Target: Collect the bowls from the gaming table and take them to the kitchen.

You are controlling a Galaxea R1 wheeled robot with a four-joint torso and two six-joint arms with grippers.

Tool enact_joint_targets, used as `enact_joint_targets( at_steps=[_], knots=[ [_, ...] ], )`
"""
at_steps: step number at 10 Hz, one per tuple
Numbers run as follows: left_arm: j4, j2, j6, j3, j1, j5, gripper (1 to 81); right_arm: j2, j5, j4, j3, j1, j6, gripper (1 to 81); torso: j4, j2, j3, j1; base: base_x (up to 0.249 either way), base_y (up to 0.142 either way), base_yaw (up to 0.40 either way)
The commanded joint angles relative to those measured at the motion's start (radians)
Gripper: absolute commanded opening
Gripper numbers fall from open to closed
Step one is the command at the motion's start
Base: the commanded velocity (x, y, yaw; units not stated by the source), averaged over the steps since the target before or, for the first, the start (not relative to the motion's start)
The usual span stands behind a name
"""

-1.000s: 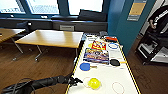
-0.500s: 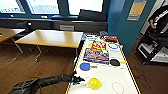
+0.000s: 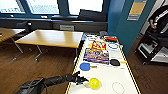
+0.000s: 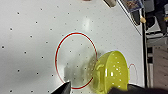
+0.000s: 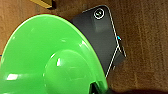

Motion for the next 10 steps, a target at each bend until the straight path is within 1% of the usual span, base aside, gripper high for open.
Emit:
enact_joint_targets(
  at_steps=[1,4,6,10],
  knots=[
    [-0.006,0.015,-0.001,0.006,-0.144,0.04,81.1,-0.041,-0.05,-0.022,0.012,0.018,-0.009,1.0,0.0,0.0,0.0,0.0,0.0,0.0,0.0],
    [-0.005,0.047,-0.001,-0.031,-0.143,0.041,81.1,-0.044,-0.05,-0.022,0.023,0.019,-0.012,1.0,0.0,0.0,0.0,0.0,0.0,0.0,0.0],
    [0.014,0.07,-0.001,-0.043,-0.141,0.057,81.1,-0.052,-0.05,-0.022,0.031,0.019,-0.012,1.0,0.0,0.0,0.0,0.0,0.0,0.0,0.0],
    [0.017,0.078,-0.001,-0.048,-0.132,0.057,81.1,-0.049,-0.048,-0.023,0.035,0.019,-0.012,1.0,0.0,0.0,0.0,0.0,0.0,0.0,0.0]
  ],
)
